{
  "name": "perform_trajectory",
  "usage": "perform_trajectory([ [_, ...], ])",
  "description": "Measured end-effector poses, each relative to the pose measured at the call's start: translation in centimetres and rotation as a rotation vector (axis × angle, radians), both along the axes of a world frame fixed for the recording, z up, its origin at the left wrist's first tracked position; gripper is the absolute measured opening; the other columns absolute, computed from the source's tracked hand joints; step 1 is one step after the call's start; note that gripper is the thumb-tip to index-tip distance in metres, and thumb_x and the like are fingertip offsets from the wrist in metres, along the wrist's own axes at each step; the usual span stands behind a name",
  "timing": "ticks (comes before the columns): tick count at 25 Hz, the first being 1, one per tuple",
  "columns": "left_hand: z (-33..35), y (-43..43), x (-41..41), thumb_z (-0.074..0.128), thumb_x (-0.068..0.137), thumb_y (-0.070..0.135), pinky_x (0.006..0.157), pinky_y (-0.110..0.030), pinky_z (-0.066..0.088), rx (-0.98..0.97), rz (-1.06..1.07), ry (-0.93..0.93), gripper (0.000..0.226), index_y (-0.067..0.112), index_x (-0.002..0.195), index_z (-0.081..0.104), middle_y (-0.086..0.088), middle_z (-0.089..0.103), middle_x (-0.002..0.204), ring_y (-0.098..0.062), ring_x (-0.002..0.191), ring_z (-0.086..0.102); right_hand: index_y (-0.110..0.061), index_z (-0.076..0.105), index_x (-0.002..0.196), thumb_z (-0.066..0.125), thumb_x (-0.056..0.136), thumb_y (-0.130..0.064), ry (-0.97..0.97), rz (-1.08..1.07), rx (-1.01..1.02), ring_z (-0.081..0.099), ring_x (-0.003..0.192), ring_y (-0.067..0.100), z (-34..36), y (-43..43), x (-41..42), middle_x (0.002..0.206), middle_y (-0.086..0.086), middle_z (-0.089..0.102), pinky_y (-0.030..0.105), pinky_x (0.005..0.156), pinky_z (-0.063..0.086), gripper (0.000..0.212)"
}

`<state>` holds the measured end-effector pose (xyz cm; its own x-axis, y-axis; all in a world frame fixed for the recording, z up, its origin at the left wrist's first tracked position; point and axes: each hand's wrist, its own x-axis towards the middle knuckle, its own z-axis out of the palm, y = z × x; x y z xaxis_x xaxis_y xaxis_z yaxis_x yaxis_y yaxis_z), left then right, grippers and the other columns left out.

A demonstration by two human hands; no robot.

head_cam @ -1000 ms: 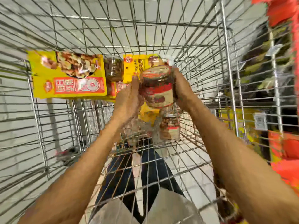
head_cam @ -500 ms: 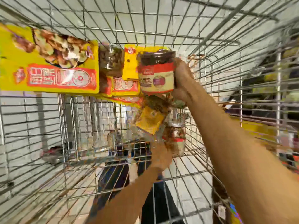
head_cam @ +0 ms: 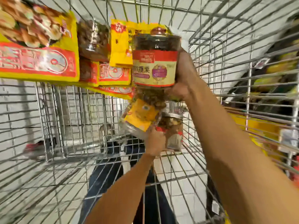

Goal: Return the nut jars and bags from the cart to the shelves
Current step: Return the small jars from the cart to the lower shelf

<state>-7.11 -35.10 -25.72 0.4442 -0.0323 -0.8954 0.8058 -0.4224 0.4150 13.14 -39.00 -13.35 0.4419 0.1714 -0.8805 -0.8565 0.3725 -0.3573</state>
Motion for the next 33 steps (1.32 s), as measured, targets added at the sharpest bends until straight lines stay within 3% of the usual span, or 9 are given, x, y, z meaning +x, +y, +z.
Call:
perform_trajectory([
  [4,5.3,3.5,1.6,0.047,0.098,0.019,0.059,-0.006,0.045,-0.312,0.254,0.174,0.013,0.019,0.109,0.051,-0.001,0.054,0.105,-0.009,0.078,0.054,-0.006,0.047,0.134,0.032,0.095,-0.049,-0.111,0.022,0.051,0.048,0.124,0.041,4.3,1.5,-0.5,0.137,0.022,0.048,0.059,0.104,0.036,0.060],
  [7,11.5,8.2,3.3,0.045,0.098,0.026,0.078,-0.017,0.048,-0.392,0.237,0.170,0.014,0.019,0.094,0.057,0.002,0.067,0.100,-0.017,0.089,0.058,-0.007,0.048,0.132,0.033,0.095,-0.048,-0.127,-0.016,0.067,0.046,0.124,0.044,9.7,2.9,-1.8,0.139,0.024,0.045,0.061,0.104,0.034,0.057],
  [12,21.8,16.5,7.3,0.046,0.088,0.050,0.066,-0.032,0.052,-0.416,0.243,0.077,0.041,0.013,0.085,0.064,-0.001,0.072,0.069,-0.024,0.072,0.064,-0.011,0.061,0.104,0.031,0.096,-0.044,-0.226,-0.123,0.110,0.060,0.098,0.034,18.7,4.2,-4.6,0.104,0.018,0.066,0.051,0.093,0.046,0.045],
  [16,31.0,20.4,8.0,0.085,0.026,0.062,0.063,-0.040,0.060,-0.783,0.282,0.056,0.077,0.015,0.086,0.078,-0.006,0.075,0.086,-0.021,0.079,0.072,-0.009,0.065,0.103,0.027,0.095,-0.042,-0.402,-0.300,0.186,0.061,0.104,0.036,25.8,3.8,-9.4,0.106,0.019,0.065,0.053,0.095,0.045,0.050],
  [22,40.0,15.8,6.7,0.088,0.015,0.059,0.069,-0.046,0.058,-0.979,0.156,-0.038,0.081,0.016,0.083,0.079,-0.007,0.075,0.093,-0.023,0.086,0.072,-0.012,0.078,0.077,0.033,0.081,-0.046,-0.644,-0.618,0.191,0.072,0.080,0.025,34.1,0.3,-20.1,0.084,0.010,0.075,0.044,0.070,0.058,0.057],
  [26,44.4,7.9,2.3,0.078,0.047,0.041,0.067,-0.049,0.058,-1.143,-0.038,0.052,0.064,-0.003,0.094,0.073,-0.024,0.072,0.093,-0.036,0.087,0.070,-0.012,0.077,0.068,0.022,0.096,-0.043,-0.706,-0.959,0.121,0.072,0.070,0.025,37.3,-4.5,-30.3,0.077,0.010,0.075,0.042,0.053,0.058,0.070],
  [28,46.1,3.9,-1.3,0.012,0.081,0.069,0.071,-0.049,0.057,-1.289,-0.112,0.234,0.108,-0.027,0.089,0.060,-0.044,0.062,0.087,-0.049,0.087,0.066,-0.014,0.078,0.065,0.018,0.097,-0.047,-0.740,-1.046,0.042,0.072,0.068,0.024,38.3,-6.8,-35.9,0.074,0.008,0.075,0.040,0.051,0.057,0.075],
  [29,46.7,2.0,-2.9,0.065,0.079,0.053,0.070,-0.046,0.058,-1.326,-0.149,0.223,0.078,-0.025,0.085,0.064,-0.043,0.062,0.085,-0.047,0.085,0.067,-0.015,0.078,0.065,0.018,0.096,-0.049,-0.743,-1.079,0.008,0.072,0.068,0.024,38.7,-7.9,-38.4,0.075,0.007,0.075,0.040,0.052,0.058,0.076],
  [33,49.2,-6.6,-12.1,0.043,0.084,0.053,0.052,-0.033,0.058,-1.247,-0.254,-0.040,0.057,0.010,0.073,0.079,-0.013,0.074,0.074,-0.024,0.068,0.073,-0.011,0.077,0.066,0.024,0.096,-0.044,-0.809,-1.291,-0.060,0.072,0.068,0.026,40.7,-12.9,-50.1,0.075,0.010,0.074,0.039,0.050,0.057,0.070],
])
